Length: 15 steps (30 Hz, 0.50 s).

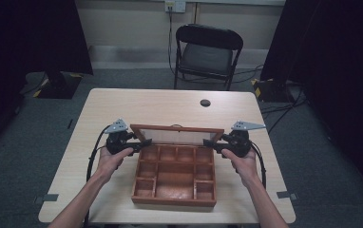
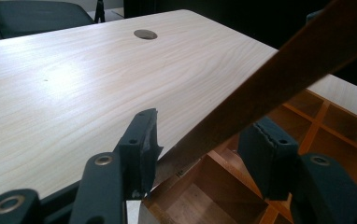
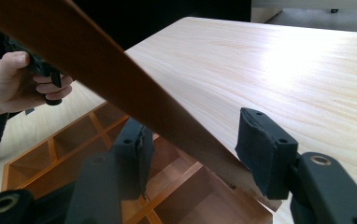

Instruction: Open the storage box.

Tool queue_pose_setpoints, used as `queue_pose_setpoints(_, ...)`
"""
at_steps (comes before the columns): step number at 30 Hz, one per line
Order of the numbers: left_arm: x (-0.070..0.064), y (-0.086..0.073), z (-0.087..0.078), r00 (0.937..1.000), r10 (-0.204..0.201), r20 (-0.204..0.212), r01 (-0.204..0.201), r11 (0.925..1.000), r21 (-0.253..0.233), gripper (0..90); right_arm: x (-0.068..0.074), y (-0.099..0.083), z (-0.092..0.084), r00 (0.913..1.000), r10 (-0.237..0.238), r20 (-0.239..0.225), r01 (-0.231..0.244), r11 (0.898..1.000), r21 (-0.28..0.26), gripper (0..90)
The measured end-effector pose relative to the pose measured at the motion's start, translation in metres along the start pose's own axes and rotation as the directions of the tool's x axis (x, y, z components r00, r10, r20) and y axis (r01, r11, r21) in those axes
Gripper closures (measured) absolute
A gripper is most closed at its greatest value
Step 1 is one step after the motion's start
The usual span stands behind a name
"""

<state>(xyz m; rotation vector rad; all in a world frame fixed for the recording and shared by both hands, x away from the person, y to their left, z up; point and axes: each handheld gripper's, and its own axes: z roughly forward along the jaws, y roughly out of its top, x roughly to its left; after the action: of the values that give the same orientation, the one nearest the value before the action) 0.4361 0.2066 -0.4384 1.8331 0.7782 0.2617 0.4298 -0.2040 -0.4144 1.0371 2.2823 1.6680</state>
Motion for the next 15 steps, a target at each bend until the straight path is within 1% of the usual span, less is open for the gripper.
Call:
queue_pose_setpoints(2, 0.002, -0.001, 0.001, 1.0000, -0.002, 0.000, 0.002, 1.0000, 0.002, 48.4, -0.001, 0.000, 0.002, 1.0000, 0.005, 0.001, -0.005, 1.000, -0.001, 46.1)
queue_pose_setpoints(4, 0.003, -0.001, 0.001, 0.9999, -0.015, 0.002, 0.015, 0.9999, 0.004, 48.5, -0.003, -0.001, 0.005, 1.0000, 0.007, 0.005, -0.007, 1.000, 0.001, 46.1)
queue_pose_setpoints(5, 0.003, -0.001, 0.001, 0.9999, -0.016, 0.002, 0.016, 0.9999, 0.006, 48.7, -0.004, -0.001, 0.006, 0.9999, 0.008, 0.007, -0.008, 1.000, 0.002, 46.1)
queue_pose_setpoints(8, 0.004, -0.002, 0.002, 0.9997, -0.024, -0.003, 0.024, 0.9997, -0.005, 48.8, -0.006, -0.002, 0.009, 1.0000, 0.009, 0.003, -0.009, 1.000, 0.004, 46.1)
queue_pose_setpoints(15, 0.004, -0.002, 0.001, 0.9996, -0.027, 0.004, 0.027, 0.9996, -0.002, 50.1, -0.009, -0.002, 0.011, 1.0000, 0.009, -0.003, -0.009, 1.000, -0.002, 46.0)
